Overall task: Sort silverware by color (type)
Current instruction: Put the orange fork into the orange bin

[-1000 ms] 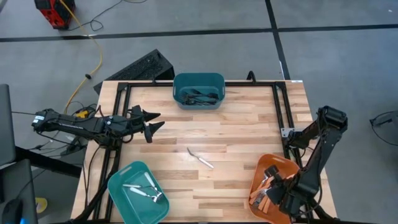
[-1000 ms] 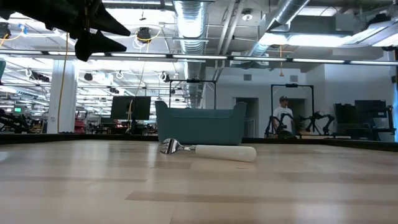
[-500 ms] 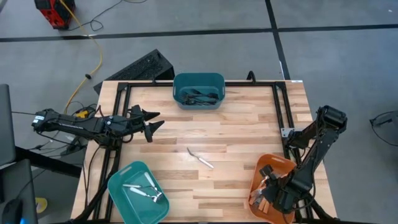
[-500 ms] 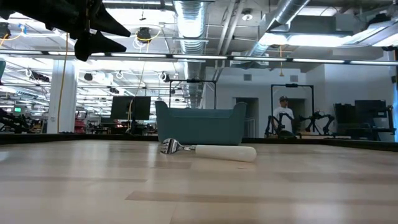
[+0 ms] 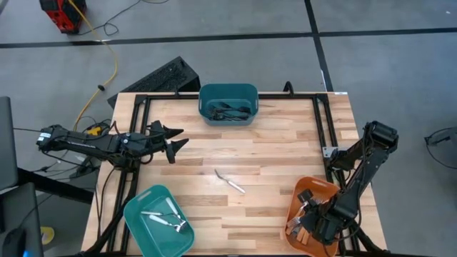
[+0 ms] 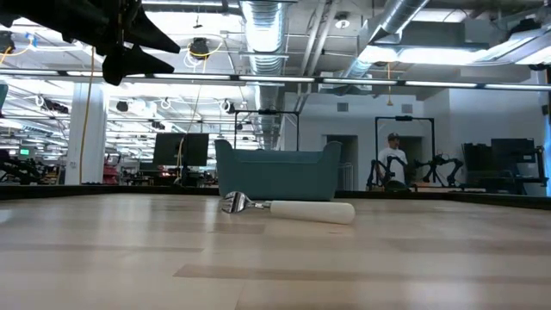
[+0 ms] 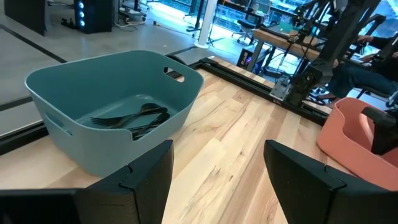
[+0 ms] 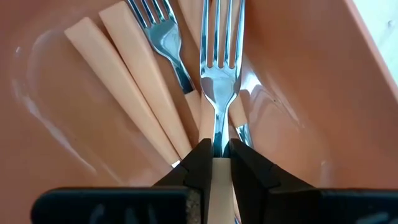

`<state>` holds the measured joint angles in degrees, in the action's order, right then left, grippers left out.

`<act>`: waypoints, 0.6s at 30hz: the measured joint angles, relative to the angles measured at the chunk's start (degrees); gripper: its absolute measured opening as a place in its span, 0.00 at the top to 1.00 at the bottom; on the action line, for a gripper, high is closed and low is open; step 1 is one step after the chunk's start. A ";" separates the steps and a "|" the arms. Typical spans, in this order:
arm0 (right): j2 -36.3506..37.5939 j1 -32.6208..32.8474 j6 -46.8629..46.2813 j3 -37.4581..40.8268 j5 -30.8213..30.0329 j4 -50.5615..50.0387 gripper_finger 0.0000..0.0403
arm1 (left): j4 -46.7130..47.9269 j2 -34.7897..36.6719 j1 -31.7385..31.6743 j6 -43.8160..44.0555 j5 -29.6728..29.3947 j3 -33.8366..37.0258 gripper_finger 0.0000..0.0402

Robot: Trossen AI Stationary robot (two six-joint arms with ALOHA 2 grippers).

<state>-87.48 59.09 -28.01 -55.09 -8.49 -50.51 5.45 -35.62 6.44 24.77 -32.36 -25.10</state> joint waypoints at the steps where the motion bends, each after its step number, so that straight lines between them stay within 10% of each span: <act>1: 0.00 0.00 0.00 0.00 0.00 0.06 0.81 | 0.00 -0.01 0.00 -0.02 0.00 0.00 0.42; 18: 0.01 0.00 -1.10 -0.02 -0.23 0.05 0.80 | -0.04 -0.01 0.00 -0.04 0.00 0.00 0.42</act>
<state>-87.47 59.09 -29.11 -55.11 -8.72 -50.46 5.41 -35.64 6.44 24.73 -32.36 -25.10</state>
